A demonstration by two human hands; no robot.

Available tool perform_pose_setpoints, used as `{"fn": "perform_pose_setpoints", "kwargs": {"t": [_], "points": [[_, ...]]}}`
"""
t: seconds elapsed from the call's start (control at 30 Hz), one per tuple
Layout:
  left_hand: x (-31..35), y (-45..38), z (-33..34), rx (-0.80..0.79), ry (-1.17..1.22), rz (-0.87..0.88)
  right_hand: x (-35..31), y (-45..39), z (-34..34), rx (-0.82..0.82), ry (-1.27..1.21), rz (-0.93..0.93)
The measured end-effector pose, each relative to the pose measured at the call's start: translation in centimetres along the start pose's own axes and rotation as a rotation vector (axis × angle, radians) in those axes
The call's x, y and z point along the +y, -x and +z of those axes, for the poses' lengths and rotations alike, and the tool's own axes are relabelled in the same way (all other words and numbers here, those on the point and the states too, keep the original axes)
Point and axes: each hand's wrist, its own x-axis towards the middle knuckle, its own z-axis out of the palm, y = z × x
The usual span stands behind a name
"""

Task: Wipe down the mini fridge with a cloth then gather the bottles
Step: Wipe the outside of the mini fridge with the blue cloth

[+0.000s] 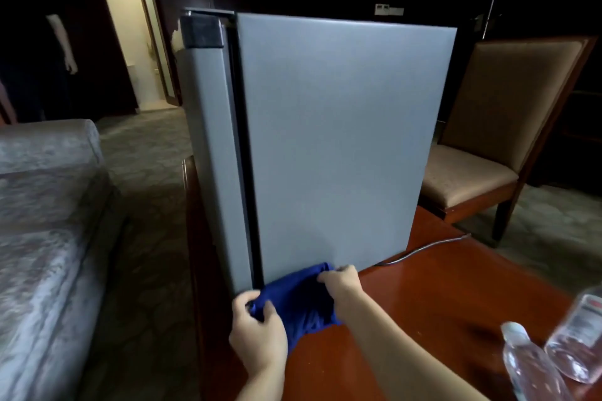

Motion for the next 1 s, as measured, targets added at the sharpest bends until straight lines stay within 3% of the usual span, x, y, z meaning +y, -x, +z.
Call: {"fn": "perform_pose_setpoints", "kwargs": {"t": [0.13,0.43,0.8,1.0], "points": [[-2.5,-0.3,-1.0,0.000,-0.009,-0.041,1.0,0.3,1.3,0.017,0.097,0.020],[-2.1,-0.3,0.5,0.039,0.021,-0.081,0.5,-0.9,0.1,-0.019,-0.030,-0.006],[-1.0,2.4,9.3,-0.266,0.105,-0.037,-1.4,-7.4,-7.7,0.203,-0.019,-0.083],[-0.2,2.4,9.1,-0.291,0.173,-0.019,-2.1,-6.5,-7.9,0.196,0.042,-0.084]]}}
